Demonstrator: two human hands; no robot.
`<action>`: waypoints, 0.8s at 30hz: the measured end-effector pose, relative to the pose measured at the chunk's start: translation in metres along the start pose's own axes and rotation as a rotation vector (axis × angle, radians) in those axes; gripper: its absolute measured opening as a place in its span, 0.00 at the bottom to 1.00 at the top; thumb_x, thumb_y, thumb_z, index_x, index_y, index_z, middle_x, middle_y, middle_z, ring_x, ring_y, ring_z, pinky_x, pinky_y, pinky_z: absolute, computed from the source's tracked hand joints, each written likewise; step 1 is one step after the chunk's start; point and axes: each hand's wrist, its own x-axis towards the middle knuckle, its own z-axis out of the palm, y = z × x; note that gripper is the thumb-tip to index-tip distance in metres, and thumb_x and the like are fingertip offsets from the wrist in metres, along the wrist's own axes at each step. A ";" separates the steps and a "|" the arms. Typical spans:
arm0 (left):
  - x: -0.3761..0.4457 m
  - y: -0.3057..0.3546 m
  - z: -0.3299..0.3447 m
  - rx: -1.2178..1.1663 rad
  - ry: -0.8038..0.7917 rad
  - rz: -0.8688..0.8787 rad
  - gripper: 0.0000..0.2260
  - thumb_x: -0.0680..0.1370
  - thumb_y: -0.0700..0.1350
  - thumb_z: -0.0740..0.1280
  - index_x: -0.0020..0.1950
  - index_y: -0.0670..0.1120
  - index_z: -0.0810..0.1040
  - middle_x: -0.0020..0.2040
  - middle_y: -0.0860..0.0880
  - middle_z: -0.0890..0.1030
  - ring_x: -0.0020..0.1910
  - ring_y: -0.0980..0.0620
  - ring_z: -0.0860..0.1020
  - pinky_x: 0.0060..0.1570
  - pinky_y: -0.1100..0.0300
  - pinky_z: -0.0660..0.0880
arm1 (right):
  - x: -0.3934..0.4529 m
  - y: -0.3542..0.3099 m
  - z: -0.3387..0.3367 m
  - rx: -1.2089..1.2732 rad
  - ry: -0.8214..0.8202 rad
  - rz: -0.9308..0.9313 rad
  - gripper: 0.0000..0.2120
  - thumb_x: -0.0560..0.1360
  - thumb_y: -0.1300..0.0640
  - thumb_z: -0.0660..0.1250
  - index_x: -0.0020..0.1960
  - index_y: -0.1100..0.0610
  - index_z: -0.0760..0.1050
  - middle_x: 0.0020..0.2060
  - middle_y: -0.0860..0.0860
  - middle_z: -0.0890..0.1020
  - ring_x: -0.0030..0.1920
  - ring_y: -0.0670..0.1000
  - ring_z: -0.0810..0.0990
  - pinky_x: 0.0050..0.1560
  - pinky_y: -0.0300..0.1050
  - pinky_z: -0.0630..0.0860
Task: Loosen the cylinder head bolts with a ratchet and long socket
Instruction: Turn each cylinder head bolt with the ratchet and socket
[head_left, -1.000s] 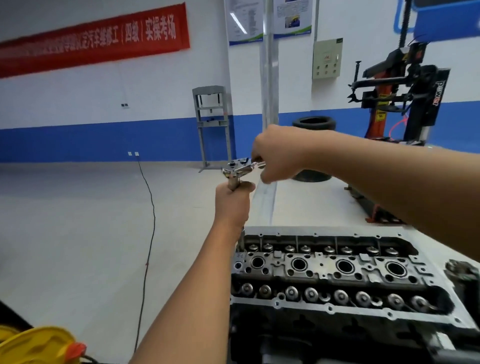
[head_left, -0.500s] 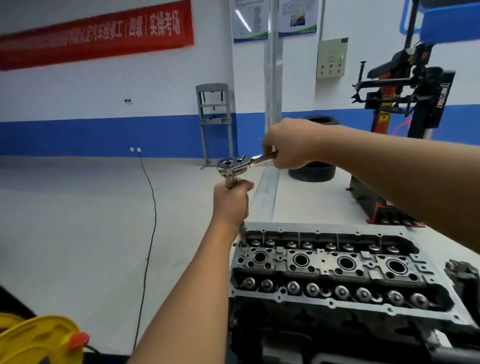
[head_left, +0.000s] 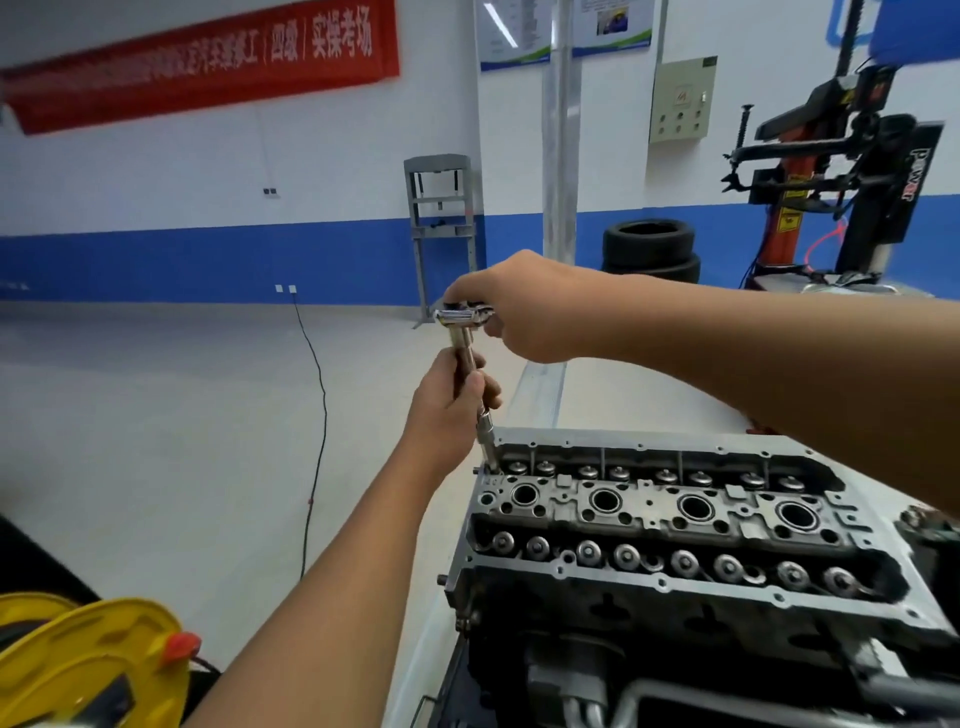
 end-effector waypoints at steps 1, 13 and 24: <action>-0.001 -0.001 -0.002 0.046 0.003 -0.004 0.11 0.86 0.35 0.57 0.53 0.49 0.74 0.42 0.48 0.82 0.43 0.50 0.83 0.48 0.53 0.80 | -0.001 0.000 0.001 -0.041 0.020 -0.014 0.29 0.79 0.70 0.58 0.73 0.44 0.71 0.43 0.44 0.75 0.39 0.51 0.79 0.30 0.48 0.74; 0.000 -0.006 -0.003 -0.001 0.190 -0.064 0.11 0.80 0.34 0.71 0.47 0.49 0.77 0.42 0.45 0.85 0.43 0.45 0.87 0.50 0.40 0.85 | -0.026 0.045 -0.067 -0.065 0.310 0.168 0.26 0.81 0.58 0.69 0.76 0.42 0.71 0.49 0.45 0.75 0.37 0.46 0.74 0.32 0.39 0.67; -0.005 -0.003 0.004 0.030 0.001 -0.035 0.10 0.87 0.37 0.61 0.55 0.50 0.77 0.48 0.49 0.87 0.49 0.53 0.87 0.55 0.54 0.81 | -0.160 0.150 0.072 -0.046 -0.009 0.477 0.21 0.77 0.46 0.75 0.68 0.41 0.78 0.49 0.45 0.83 0.53 0.55 0.82 0.50 0.51 0.78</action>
